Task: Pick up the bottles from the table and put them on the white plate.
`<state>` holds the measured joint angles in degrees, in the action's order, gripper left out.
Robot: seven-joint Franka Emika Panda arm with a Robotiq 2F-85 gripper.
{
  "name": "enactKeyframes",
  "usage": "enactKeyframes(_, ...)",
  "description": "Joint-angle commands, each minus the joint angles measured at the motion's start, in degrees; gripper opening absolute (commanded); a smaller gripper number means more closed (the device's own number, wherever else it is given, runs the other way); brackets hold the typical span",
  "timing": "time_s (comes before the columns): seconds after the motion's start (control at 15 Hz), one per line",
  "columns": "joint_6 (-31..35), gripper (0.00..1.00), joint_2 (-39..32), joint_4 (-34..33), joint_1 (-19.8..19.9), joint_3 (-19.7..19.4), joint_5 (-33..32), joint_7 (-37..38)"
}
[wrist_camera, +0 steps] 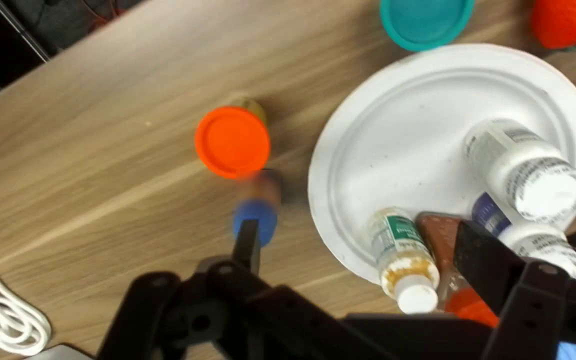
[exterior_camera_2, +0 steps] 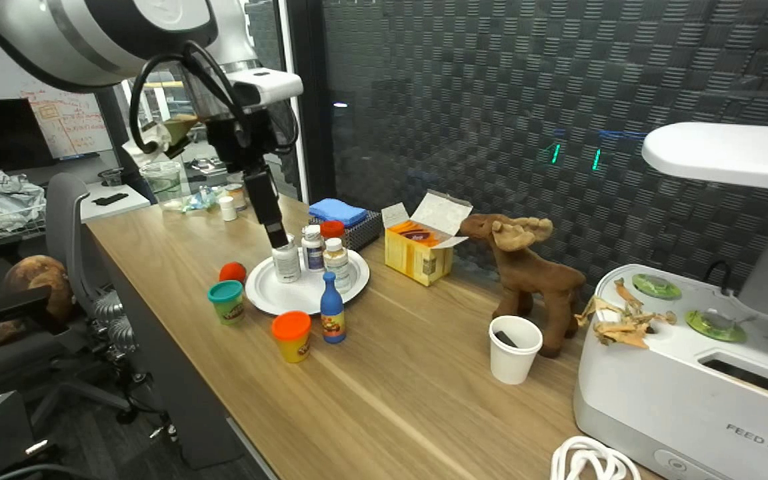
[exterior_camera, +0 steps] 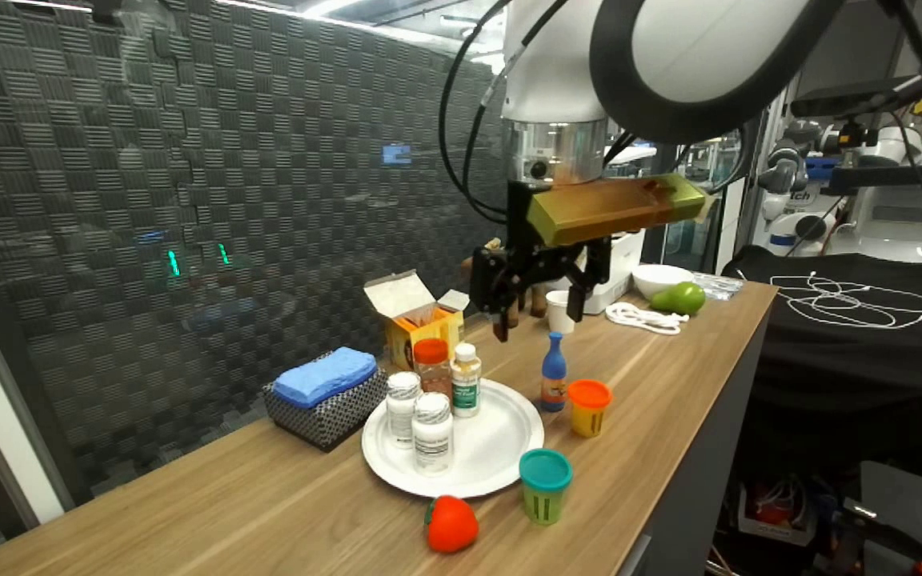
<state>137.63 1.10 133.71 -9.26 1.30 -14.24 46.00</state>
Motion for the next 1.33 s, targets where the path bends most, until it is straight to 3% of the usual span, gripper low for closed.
enactKeyframes(0.0,-1.1,1.0,3.3,4.6,2.9,0.8,0.5,-4.8)
enactKeyframes(0.4,-0.3,1.0,-3.4,3.0,6.1,0.0,-0.3,-10.4)
enactKeyframes(0.8,-0.9,1.0,-8.5,2.4,6.0,-0.5,1.5,-14.6)
enactKeyframes(1.27,3.9,1.0,-10.0,1.8,5.7,-2.1,-0.9,-13.3)
